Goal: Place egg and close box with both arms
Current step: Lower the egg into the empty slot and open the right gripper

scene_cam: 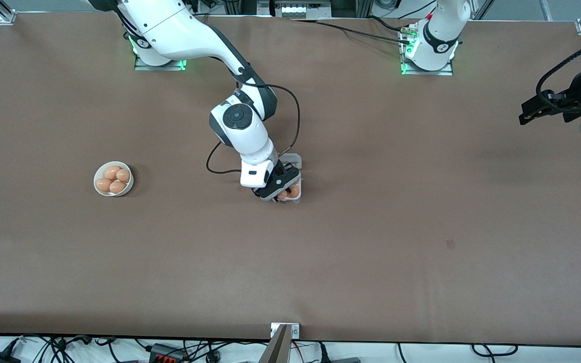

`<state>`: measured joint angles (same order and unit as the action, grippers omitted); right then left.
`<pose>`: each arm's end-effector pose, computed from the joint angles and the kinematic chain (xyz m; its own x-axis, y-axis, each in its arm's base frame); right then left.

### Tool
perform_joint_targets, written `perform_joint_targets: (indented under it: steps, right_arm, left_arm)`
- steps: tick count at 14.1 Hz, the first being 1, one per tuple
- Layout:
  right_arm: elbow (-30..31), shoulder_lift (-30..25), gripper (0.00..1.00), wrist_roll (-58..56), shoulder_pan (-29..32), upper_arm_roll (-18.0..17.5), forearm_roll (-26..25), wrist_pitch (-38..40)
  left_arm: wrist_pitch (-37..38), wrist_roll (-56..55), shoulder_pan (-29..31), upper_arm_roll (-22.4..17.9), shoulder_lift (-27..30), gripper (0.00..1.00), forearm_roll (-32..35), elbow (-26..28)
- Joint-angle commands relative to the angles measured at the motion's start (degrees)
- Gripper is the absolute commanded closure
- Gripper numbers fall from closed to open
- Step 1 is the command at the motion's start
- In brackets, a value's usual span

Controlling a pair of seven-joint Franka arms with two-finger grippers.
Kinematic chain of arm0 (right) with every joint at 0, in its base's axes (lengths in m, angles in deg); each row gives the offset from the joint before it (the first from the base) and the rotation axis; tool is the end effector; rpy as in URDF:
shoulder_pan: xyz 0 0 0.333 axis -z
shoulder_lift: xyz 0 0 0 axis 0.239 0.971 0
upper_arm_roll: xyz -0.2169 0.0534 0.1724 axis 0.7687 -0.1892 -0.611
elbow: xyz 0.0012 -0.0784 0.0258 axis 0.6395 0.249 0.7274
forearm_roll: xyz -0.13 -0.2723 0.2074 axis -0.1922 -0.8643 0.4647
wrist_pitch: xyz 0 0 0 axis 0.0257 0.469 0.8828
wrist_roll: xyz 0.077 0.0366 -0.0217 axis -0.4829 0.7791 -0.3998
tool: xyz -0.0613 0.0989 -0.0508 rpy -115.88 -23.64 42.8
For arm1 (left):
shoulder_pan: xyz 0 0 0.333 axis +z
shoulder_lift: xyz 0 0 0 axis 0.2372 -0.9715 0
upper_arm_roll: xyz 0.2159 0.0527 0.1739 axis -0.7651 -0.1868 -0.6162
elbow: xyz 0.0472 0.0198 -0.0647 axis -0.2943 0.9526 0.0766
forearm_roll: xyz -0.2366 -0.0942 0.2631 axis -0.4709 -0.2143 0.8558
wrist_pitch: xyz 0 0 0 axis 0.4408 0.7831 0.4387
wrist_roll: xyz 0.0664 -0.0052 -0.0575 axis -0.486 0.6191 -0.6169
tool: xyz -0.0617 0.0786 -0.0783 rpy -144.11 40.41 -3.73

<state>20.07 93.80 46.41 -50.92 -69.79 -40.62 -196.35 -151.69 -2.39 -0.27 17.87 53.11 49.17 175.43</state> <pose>0.5245 0.4370 0.2029 0.7696 0.5360 0.3469 0.5850 -0.8097 -0.0469 0.5139 0.0088 0.5559 0.9944 0.0737 -0.0755 0.0737 -0.9973 -0.0031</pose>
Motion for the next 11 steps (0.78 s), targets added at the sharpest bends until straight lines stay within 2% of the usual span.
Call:
perform_joint_targets:
  steps: [1, 4, 6, 8, 11]
  right_arm:
    - [-0.12, 0.11, 0.00, 1.03, -0.44, 0.21, -0.83, -0.51]
    - [-0.12, -0.51, 0.00, 0.94, -0.17, 0.21, -0.83, 0.72]
    - [-0.21, -1.99, 0.00, 0.94, 0.00, 0.21, -0.74, 4.65]
    - [-0.47, -5.93, 0.00, 1.03, 0.79, 0.74, -0.57, 13.94]
    - [-0.74, -12.27, 0.00, 4.52, 2.20, 4.41, -0.56, 28.45]
  left_arm:
    - [0.96, 0.77, 0.25, 0.37, -0.45, 0.00, 0.82, -1.31]
    - [0.96, 0.77, 0.25, 0.37, -0.45, 0.00, 0.82, -1.31]
    - [0.96, 0.77, 0.25, 0.37, -0.45, 0.00, 0.82, -1.31]
    - [0.96, 0.77, 0.25, 0.37, -0.45, 0.00, 0.82, -1.31]
    - [0.96, 0.77, 0.25, 0.37, -0.45, 0.00, 0.82, -1.31]
